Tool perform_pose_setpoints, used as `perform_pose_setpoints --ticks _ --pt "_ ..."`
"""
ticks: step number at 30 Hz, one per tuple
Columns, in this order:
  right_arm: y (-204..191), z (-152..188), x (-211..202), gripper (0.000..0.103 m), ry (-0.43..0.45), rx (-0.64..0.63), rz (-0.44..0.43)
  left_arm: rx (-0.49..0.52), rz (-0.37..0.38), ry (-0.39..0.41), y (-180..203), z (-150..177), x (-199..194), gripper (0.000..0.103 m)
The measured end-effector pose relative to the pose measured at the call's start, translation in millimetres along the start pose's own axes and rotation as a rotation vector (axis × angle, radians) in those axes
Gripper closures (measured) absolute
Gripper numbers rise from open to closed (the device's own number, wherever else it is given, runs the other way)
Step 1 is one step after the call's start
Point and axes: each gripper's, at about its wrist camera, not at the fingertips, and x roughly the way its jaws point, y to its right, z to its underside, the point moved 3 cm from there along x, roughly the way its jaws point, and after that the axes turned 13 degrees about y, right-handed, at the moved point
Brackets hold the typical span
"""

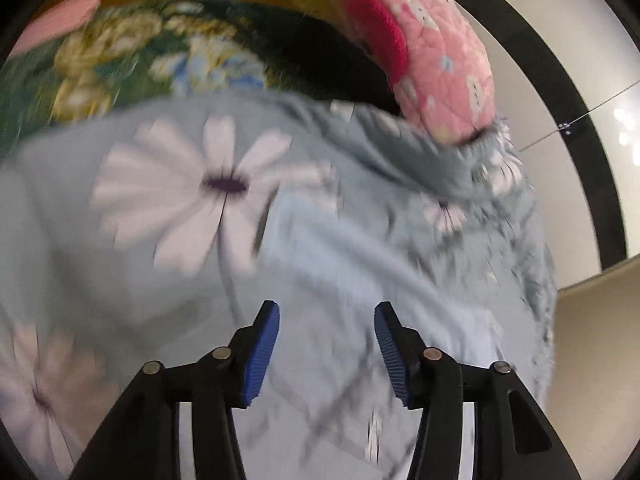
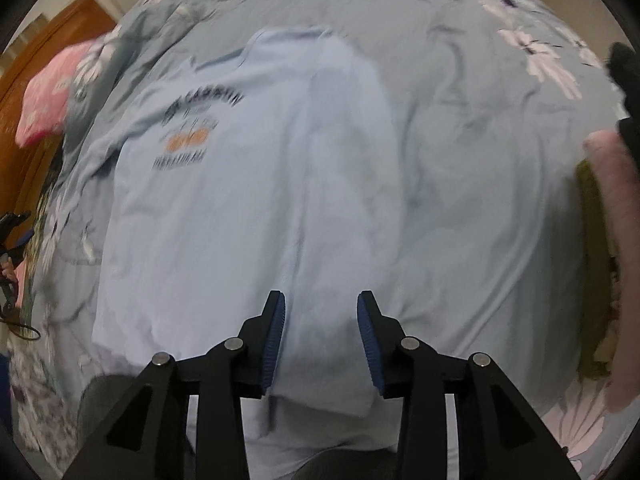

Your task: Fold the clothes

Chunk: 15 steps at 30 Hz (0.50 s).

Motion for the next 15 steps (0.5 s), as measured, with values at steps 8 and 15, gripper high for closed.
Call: perform_pose_setpoints --ticks 8,15 --pt "-20 27 49 0.064 -0.138 0.009 0.024 -0.074 0.032 -0.08 -36 97 -68 0.047" --pt "-13 41 56 0.095 -0.143 0.11 0.041 -0.039 0.085 -0.091 -24 113 -98 0.047"
